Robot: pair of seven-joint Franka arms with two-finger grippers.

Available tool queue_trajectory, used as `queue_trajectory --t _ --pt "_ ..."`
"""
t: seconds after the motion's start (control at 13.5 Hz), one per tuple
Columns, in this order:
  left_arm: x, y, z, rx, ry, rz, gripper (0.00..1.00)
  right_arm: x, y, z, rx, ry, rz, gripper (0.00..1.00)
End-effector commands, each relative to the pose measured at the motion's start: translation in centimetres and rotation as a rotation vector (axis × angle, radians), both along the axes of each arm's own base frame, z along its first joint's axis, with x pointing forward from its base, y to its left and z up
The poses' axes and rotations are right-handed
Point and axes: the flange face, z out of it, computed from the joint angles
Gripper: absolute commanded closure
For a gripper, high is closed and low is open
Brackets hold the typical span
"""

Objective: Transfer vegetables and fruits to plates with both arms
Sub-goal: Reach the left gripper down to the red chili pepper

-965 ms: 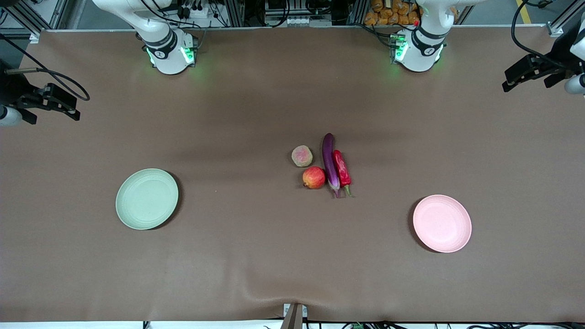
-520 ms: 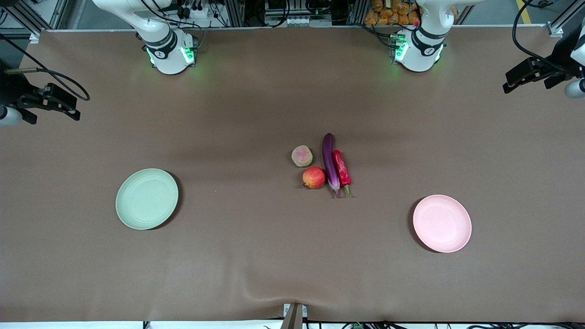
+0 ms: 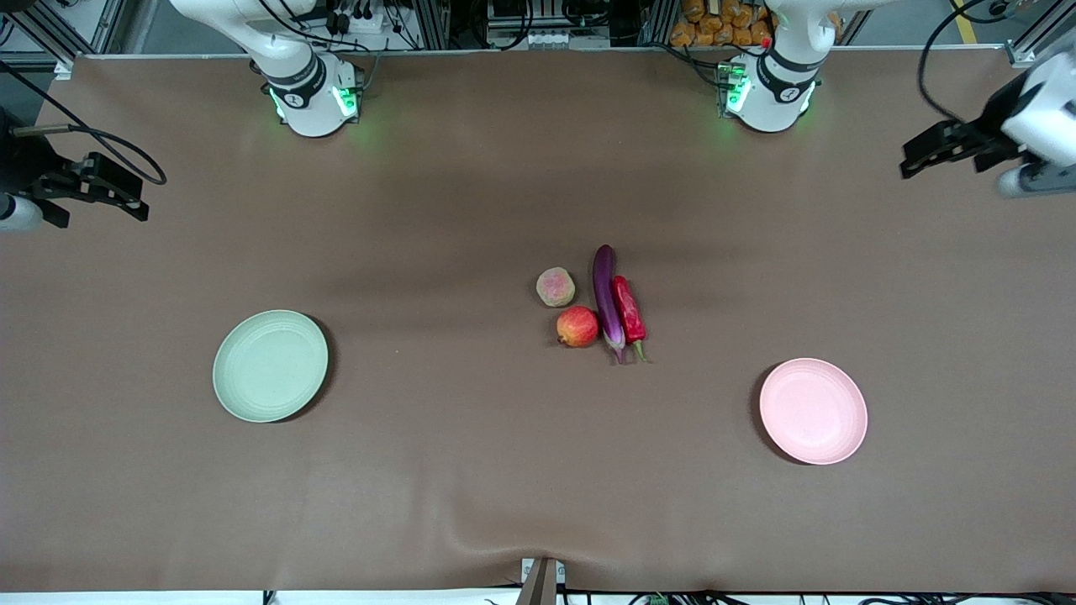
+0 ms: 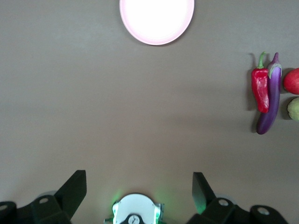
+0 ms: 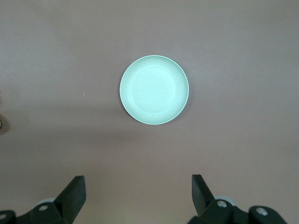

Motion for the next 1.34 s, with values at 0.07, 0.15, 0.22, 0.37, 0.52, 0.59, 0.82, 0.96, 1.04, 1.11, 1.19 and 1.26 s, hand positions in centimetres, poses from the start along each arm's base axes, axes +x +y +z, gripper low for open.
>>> queue_trajectory --t 0.07,0.15,0.22,0.37,0.52,0.59,0.82,0.96,1.04,1.11,1.19,1.26 --pt "0.3 -4.0 -6.8 -0.038 -0.039 -0.053 0.0 0.1 0.0 0.5 0.016 0.0 0.009 0.0" --pt "0.5 -4.6 -9.2 -0.072 -0.046 -0.045 0.0 0.1 0.0 0.4 0.016 0.0 0.009 0.0" --pt "0.8 -5.1 -11.6 -0.109 -0.05 -0.031 0.0 0.1 0.0 0.5 0.016 -0.003 0.009 0.0" --pt "1.3 -8.3 -15.4 -0.15 -0.05 -0.04 0.0 0.1 -0.3 0.5 0.016 -0.002 0.003 0.0" --pt "1.2 -11.8 -18.8 -0.147 -0.062 0.039 0.0 0.1 -0.1 0.4 0.016 0.002 0.006 0.0" --pt "1.1 -14.3 -20.5 -0.151 -0.076 0.075 0.0 0.1 0.1 0.4 0.016 -0.001 0.01 0.0" --pt "1.0 -19.7 -25.6 -0.151 -0.095 0.164 0.0 0.2 0.6 0.5 0.016 -0.006 0.018 0.0" --pt "-0.1 -23.8 -29.2 -0.113 -0.107 0.207 0.0 0.1 0.6 0.5 0.016 -0.003 0.02 0.0" --pt "0.0 -24.5 -30.8 -0.086 -0.113 0.235 0.0 0.1 0.6 0.5 0.016 -0.003 0.02 0.0" --pt "0.3 -25.2 -31.8 -0.076 -0.12 0.257 0.0 0.1 0.6 0.5 0.016 -0.003 0.02 0.0" --pt "0.1 -26.5 -33.2 -0.069 -0.113 0.272 0.0 0.1 0.6 0.5 0.016 -0.003 0.02 0.0" --pt "0.1 -27.6 -34.1 -0.069 -0.111 0.293 0.0 0.1 0.6 0.5 0.016 -0.003 0.02 0.0"
